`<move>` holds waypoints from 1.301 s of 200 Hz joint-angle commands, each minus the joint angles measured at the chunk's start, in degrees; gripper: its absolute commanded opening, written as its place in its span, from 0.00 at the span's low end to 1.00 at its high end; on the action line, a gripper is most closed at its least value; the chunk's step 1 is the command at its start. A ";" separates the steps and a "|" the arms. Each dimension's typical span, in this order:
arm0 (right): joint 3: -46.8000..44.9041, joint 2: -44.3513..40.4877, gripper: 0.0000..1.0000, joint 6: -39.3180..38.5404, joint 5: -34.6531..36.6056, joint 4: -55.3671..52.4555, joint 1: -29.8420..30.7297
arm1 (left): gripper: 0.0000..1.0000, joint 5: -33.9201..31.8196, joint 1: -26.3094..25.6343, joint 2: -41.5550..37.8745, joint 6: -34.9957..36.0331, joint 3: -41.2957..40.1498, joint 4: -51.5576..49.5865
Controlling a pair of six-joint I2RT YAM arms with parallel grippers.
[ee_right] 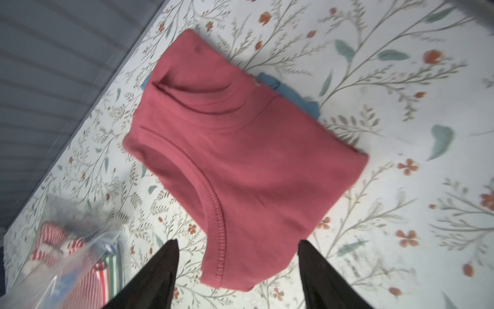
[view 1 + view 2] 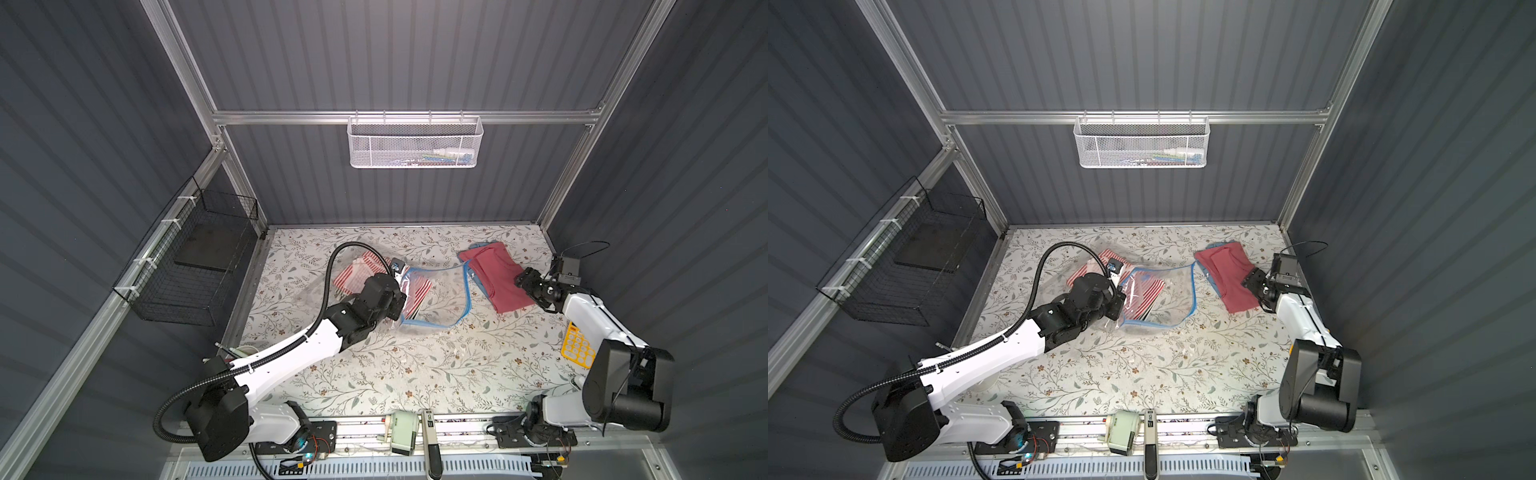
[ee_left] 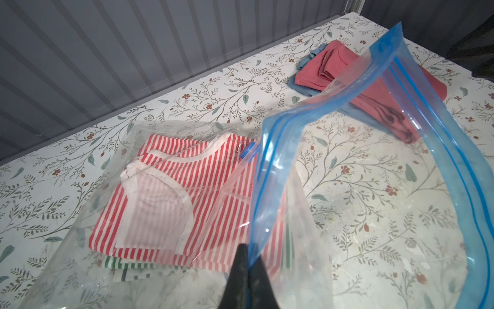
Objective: Take the tank top out of the vacuum bag
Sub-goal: Place the tank top on the tank top, then take out the tank top from the vacuum bag.
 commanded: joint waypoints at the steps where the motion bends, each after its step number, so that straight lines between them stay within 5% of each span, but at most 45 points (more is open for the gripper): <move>1: -2.27 -3.22 0.71 -0.52 -3.27 -1.92 2.81 | 0.00 1.51 0.28 -0.78 1.21 2.40 -2.30; 57: -11.29 -20.54 0.74 4.47 -7.89 -2.88 9.31 | 0.00 7.45 0.27 -0.68 -0.25 3.97 -2.92; 91: -14.64 -30.99 0.97 11.28 -12.87 -2.12 15.82 | 0.00 9.85 0.18 -1.26 -1.27 3.78 -1.40; 110: -16.05 -33.61 0.99 14.85 -13.74 0.05 19.82 | 0.00 11.31 0.16 -1.50 -1.87 3.47 -1.05; 182: -15.42 -25.85 0.79 25.75 -13.66 10.70 34.75 | 0.00 19.13 0.18 -5.01 -3.66 -0.46 4.21; 260: -14.70 -17.76 0.59 31.12 -6.07 14.20 40.64 | 0.00 21.11 0.11 -2.38 -4.32 0.59 4.15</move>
